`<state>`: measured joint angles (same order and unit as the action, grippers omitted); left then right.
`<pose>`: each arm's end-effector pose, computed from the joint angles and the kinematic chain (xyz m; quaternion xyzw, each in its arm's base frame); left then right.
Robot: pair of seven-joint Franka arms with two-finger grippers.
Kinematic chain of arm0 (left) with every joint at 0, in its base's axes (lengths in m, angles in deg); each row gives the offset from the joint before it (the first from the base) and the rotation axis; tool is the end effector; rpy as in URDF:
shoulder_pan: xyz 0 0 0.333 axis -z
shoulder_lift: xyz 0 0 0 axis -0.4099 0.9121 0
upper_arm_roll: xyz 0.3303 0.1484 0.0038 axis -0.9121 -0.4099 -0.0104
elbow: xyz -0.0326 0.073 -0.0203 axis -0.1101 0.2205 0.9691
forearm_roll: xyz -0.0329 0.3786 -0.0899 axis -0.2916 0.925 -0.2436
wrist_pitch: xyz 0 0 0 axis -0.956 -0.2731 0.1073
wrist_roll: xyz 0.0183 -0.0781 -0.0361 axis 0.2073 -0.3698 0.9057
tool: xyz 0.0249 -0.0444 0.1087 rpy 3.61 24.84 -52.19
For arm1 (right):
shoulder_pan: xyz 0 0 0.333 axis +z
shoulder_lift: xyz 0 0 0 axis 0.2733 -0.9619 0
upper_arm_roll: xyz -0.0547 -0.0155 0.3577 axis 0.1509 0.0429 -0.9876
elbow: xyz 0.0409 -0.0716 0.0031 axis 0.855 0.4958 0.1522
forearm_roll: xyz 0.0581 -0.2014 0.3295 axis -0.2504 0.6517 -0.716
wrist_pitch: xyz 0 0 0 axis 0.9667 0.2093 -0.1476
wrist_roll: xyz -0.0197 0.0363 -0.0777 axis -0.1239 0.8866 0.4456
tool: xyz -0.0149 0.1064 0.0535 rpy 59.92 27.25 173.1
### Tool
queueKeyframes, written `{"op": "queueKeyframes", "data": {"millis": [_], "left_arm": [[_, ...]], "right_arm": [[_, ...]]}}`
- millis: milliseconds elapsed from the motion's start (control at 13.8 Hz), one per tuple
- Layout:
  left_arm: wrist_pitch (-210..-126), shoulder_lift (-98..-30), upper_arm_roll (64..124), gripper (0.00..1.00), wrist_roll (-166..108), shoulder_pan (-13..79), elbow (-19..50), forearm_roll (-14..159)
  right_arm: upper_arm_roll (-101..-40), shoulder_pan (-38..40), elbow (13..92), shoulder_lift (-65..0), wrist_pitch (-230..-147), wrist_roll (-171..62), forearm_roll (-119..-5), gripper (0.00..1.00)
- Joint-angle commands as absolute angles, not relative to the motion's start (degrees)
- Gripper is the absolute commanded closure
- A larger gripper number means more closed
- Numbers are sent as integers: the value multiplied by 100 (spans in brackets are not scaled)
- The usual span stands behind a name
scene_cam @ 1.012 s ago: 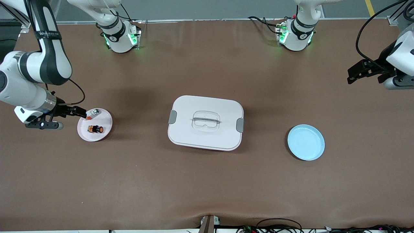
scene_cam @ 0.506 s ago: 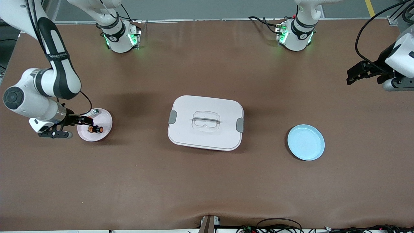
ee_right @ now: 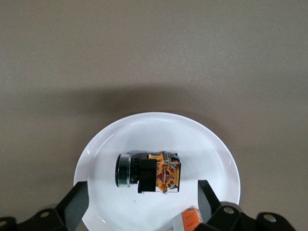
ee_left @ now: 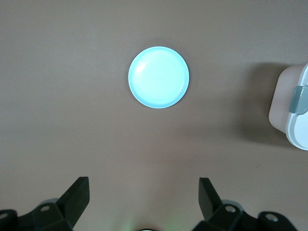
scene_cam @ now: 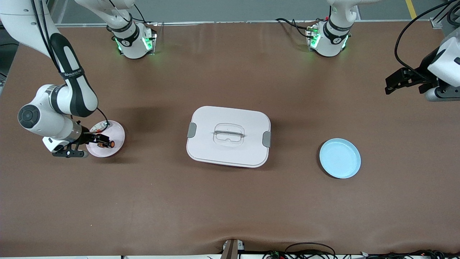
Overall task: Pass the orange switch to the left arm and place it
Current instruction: 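Lower the right gripper and close it on the black-orange switch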
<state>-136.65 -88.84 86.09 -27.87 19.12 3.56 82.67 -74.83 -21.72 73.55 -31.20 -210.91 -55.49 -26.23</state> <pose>0.5447 -0.0469 0.6678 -0.9997 -0.0024 0.0214 0.0120 0.5909 -0.0713 0.2643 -0.9993 0.0195 0.0321 0.0081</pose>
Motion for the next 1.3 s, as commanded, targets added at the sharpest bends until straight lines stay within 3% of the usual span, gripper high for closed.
{"op": "queueKeyframes", "data": {"millis": [0, 1156, 1228], "left_arm": [[-13609, -8861, 8629, 0, -2776, 1892, 301, 8266], [-13574, -8870, 8760, 0, -2697, 1928, 292, 8415], [-13565, -8870, 8770, 0, -2706, 1936, 301, 8424]], "right_arm": [[-7540, -2219, 7251, -3310, -21254, -5643, -2708, 0], [-7540, -2228, 7242, -3786, -21475, -5775, -2708, 0], [-7540, -2228, 7242, -3794, -21475, -5783, -2708, 6]]}}
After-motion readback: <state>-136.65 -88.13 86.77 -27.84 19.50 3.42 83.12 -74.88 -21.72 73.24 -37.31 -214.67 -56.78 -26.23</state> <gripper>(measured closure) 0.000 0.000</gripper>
